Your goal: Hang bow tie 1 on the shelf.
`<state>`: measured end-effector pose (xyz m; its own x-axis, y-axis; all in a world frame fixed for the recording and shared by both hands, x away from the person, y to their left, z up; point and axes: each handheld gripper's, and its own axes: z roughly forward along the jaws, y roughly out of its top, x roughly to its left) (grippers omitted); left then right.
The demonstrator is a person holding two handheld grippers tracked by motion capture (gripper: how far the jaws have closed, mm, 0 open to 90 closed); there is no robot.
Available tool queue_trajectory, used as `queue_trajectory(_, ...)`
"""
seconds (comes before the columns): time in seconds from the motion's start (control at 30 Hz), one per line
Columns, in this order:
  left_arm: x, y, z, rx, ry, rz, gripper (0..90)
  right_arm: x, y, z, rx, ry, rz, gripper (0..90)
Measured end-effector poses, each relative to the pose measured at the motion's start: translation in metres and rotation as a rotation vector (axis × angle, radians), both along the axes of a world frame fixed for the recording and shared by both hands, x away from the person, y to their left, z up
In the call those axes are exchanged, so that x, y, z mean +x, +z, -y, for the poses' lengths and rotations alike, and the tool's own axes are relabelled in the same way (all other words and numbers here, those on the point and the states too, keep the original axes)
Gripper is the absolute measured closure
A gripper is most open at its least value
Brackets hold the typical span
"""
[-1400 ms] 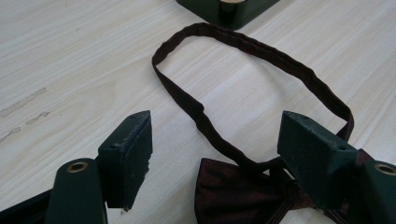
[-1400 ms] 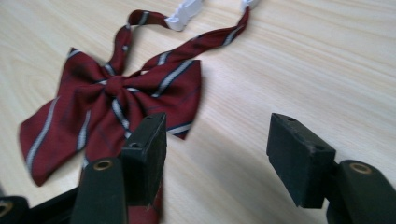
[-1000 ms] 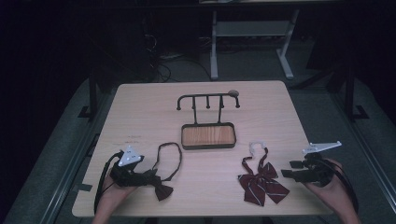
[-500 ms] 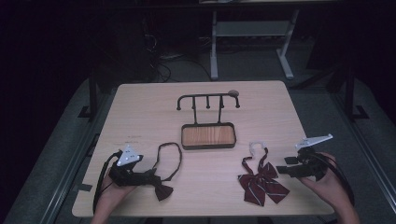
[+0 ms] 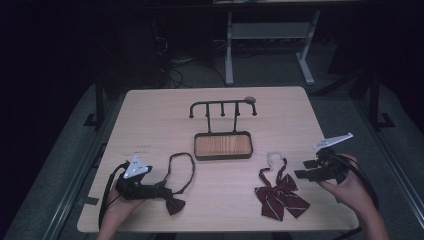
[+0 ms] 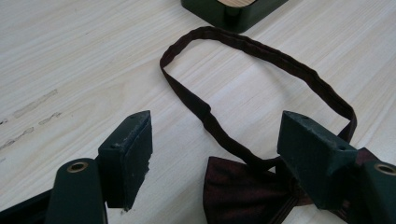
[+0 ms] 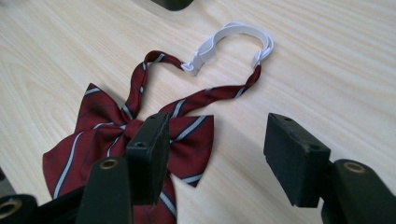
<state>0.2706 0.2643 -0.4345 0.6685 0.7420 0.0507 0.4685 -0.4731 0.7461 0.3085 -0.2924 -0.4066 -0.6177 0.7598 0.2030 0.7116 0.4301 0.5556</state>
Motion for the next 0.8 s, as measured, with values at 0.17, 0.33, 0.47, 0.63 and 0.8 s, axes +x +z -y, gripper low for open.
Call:
queue_trajectory(0.17, -0.001, 0.000, -0.001, 0.000, 0.005, 0.001, 27.0, 0.010, 0.005, -0.007, -0.018, 0.020, -0.003, 40.5)
queue_trajectory(0.33, -0.001, 0.001, -0.002, 0.004, 0.010, 0.007, 27.0, 0.020, 0.008, -0.011, -0.008, 0.041, -0.008, 40.5)
queue_trajectory(0.47, -0.001, 0.002, -0.003, 0.009, 0.011, 0.014, 27.0, 0.029, 0.007, -0.013, -0.016, 0.042, -0.030, 40.7)
queue_trajectory(0.63, -0.001, 0.001, -0.004, 0.021, 0.012, 0.010, 27.0, 0.041, 0.006, -0.019, -0.032, 0.040, -0.047, 41.6)
queue_trajectory(0.8, -0.002, 0.002, -0.005, 0.023, 0.022, 0.019, 27.0, 0.052, 0.002, -0.024, -0.053, 0.038, -0.078, 43.0)
